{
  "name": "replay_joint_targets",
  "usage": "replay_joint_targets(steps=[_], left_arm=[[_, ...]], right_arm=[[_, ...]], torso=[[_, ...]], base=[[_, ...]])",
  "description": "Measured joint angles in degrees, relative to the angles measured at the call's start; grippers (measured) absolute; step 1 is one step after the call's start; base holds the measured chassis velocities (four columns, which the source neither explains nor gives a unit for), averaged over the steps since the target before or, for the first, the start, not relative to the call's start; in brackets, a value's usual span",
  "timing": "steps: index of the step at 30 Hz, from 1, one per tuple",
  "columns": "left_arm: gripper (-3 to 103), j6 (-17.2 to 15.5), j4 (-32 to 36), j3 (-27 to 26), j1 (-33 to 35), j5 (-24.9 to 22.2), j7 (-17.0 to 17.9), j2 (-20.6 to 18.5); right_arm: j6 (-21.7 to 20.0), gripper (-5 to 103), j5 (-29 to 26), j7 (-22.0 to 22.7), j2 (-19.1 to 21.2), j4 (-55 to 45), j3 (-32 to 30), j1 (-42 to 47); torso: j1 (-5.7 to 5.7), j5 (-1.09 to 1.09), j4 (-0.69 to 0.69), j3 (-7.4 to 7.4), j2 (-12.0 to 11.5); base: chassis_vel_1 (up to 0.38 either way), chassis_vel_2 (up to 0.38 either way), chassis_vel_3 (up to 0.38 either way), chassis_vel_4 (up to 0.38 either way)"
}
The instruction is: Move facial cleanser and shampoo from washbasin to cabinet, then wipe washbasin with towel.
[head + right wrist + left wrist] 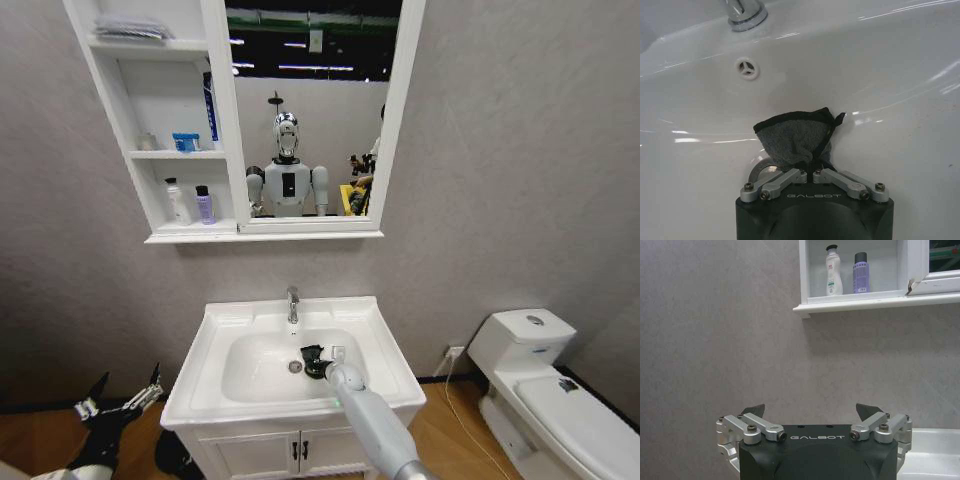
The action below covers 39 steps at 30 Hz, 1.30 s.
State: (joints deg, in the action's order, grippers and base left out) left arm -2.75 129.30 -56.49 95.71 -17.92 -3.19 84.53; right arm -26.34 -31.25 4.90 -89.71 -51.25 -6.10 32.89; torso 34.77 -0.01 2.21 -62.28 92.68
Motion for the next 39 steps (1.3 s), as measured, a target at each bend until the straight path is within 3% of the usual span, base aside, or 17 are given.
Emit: replay_joint_targets(steps=[5,14,30,39], left_arm=[[100,0.00,0.00,0.00,0.00,0.00,0.00,0.00],[100,0.00,0.00,0.00,0.00,0.00,0.00,0.00],[100,0.00,0.00,0.00,0.00,0.00,0.00,0.00],[100,0.00,0.00,0.00,0.00,0.00,0.00,0.00]], right_arm=[[0.47,1,0.83,-0.53,-2.39,1.94,0.76,-1.14],[0.41,1,0.76,-0.65,-2.01,1.69,0.98,-1.28],[-1.82,1,-1.87,2.23,8.94,-9.42,-2.06,3.44],[0.55,1,4.89,2.29,13.59,-17.92,-5.93,5.72]], torso=[[0.00,0.00,-0.02,0.00,0.00],[0.00,0.03,-0.04,0.00,0.00],[0.00,0.02,-0.02,0.00,0.01],[0.00,0.01,0.02,0.00,0.01]], base=[[0.000,0.000,0.000,0.000],[0.000,0.000,0.000,0.000],[0.000,0.000,0.000,0.000],[0.000,0.000,0.000,0.000]])
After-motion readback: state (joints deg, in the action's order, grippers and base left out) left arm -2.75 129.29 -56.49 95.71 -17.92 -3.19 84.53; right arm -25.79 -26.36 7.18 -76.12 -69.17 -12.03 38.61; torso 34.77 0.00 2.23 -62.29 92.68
